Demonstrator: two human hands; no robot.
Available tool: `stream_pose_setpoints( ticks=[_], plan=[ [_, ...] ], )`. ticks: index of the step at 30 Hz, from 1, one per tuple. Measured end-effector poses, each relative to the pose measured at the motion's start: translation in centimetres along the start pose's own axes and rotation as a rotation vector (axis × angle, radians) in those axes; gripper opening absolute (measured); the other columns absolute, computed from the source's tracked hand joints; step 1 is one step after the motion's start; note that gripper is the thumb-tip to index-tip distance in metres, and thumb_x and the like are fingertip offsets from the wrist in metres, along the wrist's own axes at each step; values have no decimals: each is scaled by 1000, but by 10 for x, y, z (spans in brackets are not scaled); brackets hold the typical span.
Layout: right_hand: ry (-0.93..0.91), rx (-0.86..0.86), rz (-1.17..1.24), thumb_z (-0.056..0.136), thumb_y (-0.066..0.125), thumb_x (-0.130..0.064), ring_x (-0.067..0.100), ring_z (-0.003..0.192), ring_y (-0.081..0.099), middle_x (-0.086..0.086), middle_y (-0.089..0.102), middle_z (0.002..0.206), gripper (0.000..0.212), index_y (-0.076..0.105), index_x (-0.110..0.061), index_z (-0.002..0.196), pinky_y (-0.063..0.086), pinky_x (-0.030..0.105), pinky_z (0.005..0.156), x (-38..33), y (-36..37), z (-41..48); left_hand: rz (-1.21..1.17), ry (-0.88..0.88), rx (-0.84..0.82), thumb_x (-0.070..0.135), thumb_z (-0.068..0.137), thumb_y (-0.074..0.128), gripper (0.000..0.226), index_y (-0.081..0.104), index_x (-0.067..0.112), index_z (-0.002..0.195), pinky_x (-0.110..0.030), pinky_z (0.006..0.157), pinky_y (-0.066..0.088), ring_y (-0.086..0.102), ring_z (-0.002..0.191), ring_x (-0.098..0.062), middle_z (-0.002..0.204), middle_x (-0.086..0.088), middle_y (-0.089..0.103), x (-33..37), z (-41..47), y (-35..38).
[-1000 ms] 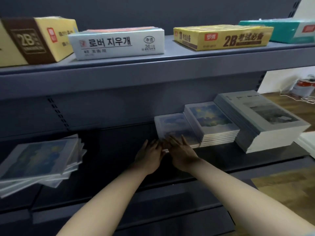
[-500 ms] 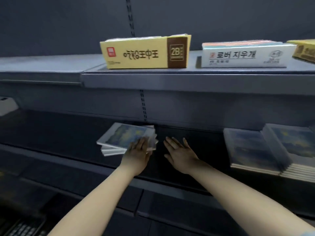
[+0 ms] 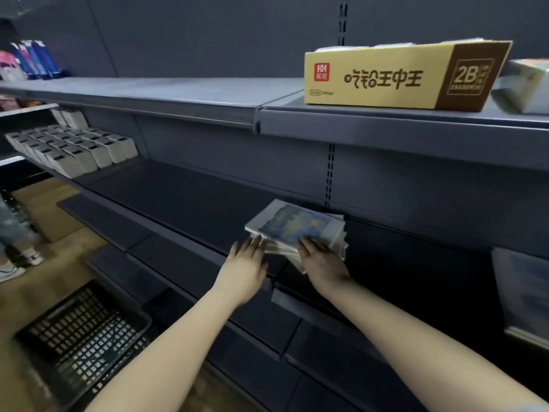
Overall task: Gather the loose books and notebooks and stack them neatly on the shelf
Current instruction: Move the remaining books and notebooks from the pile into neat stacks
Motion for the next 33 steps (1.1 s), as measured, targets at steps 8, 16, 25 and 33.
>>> stream_pose_setpoints(
  ticks=[8, 16, 25, 33],
  plan=[
    [-42, 59, -50, 72, 61, 8, 32, 126, 46, 17, 40, 141, 66, 39, -2, 134, 44, 38, 93, 11, -8, -14, 45, 20, 57, 16, 86, 61, 64, 35, 1, 143, -48, 114, 18, 32, 138, -35, 149, -16, 35, 5, 4, 1],
    [-90, 40, -54, 55, 71, 7, 30, 98, 62, 9, 54, 122, 78, 52, -12, 128, 54, 36, 65, 45, -2, -37, 123, 142, 127, 4, 42, 83, 80, 64, 7, 120, -54, 85, 51, 63, 106, -37, 117, -13, 66, 29, 10, 0],
    [87, 21, -16, 82, 55, -10, 30, 121, 44, 5, 40, 132, 50, 42, -16, 131, 27, 44, 110, 58, -8, -38, 133, 268, 213, 0, 32, 86, 57, 70, 12, 85, -27, 67, 56, 61, 52, -21, 56, 0, 61, 47, 3, -20],
    [-97, 187, 33, 61, 83, -24, 25, 66, 68, 5, 69, 76, 29, 72, -15, 85, 49, 26, 50, 18, -23, -59, -4, 364, 283, 46, 49, 87, 68, 40, 15, 88, -23, 53, 43, 58, 56, -20, 59, 0, 58, 92, -5, -38]
  ],
)
Point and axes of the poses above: each hand's wrist, its own z-axis towards the middle knuckle, its own y-axis out of the palm, x = y × z, the point moved 8 cm from there along z, towards the middle knuckle
